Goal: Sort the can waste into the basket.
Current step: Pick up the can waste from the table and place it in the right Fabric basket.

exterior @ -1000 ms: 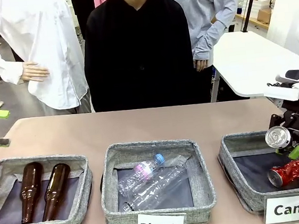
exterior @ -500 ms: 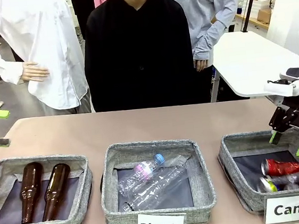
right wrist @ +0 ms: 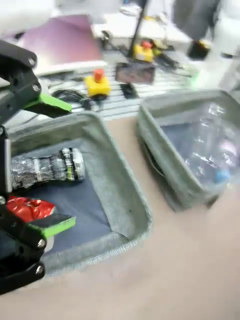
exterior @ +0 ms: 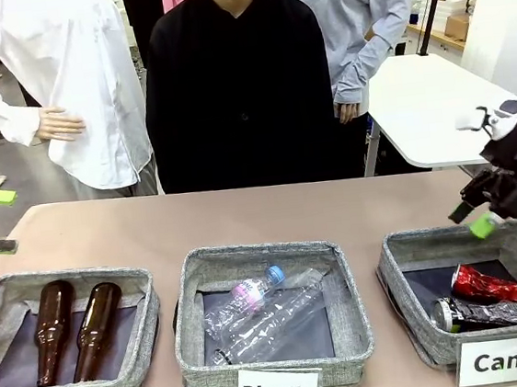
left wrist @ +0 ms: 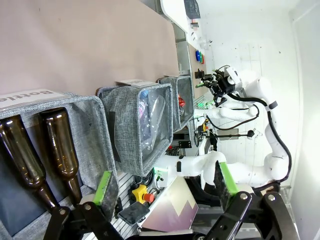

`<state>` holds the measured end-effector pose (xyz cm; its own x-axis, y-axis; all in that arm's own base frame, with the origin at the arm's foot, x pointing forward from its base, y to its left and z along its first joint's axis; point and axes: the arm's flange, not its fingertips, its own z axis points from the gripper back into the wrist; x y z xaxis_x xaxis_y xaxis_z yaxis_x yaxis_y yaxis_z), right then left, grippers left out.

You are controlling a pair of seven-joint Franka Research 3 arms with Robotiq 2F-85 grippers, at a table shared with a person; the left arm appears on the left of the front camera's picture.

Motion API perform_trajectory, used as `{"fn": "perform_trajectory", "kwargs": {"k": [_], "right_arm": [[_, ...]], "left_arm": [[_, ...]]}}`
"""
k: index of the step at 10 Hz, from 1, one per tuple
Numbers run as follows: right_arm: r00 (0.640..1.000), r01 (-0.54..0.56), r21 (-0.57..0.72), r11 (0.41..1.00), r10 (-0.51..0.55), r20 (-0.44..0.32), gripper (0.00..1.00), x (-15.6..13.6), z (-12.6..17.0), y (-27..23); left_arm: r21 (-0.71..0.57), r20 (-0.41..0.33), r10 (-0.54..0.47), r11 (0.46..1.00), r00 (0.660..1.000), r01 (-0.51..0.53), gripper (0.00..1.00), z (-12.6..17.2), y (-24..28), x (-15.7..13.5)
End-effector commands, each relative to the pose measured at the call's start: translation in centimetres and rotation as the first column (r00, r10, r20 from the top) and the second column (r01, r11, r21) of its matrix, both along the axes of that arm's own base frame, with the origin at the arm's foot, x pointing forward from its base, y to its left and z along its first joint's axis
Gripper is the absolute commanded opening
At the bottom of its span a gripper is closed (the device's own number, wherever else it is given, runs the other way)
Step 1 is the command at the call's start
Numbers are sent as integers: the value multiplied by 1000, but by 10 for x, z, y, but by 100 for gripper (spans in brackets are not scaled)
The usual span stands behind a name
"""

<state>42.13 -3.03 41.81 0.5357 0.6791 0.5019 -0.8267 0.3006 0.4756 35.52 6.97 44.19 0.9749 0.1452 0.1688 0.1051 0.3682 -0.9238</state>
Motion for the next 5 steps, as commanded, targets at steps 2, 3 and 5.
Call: {"fn": "perform_trajectory", "kwargs": {"k": [2, 3, 5], "right_arm": [[970, 225, 62, 972, -217, -114, 100, 28, 13, 17], [970, 239, 160, 958, -226, -93, 100, 41, 21, 21], [996, 90, 358, 929, -93, -7, 100, 73, 24, 32]], "left_arm": [[-3, -4, -7, 1000, 1000, 7, 100, 2, 1, -3], [-3, -4, -7, 1000, 1000, 7, 100, 2, 1, -3], [-3, -4, -7, 1000, 1000, 7, 100, 2, 1, -3]]}}
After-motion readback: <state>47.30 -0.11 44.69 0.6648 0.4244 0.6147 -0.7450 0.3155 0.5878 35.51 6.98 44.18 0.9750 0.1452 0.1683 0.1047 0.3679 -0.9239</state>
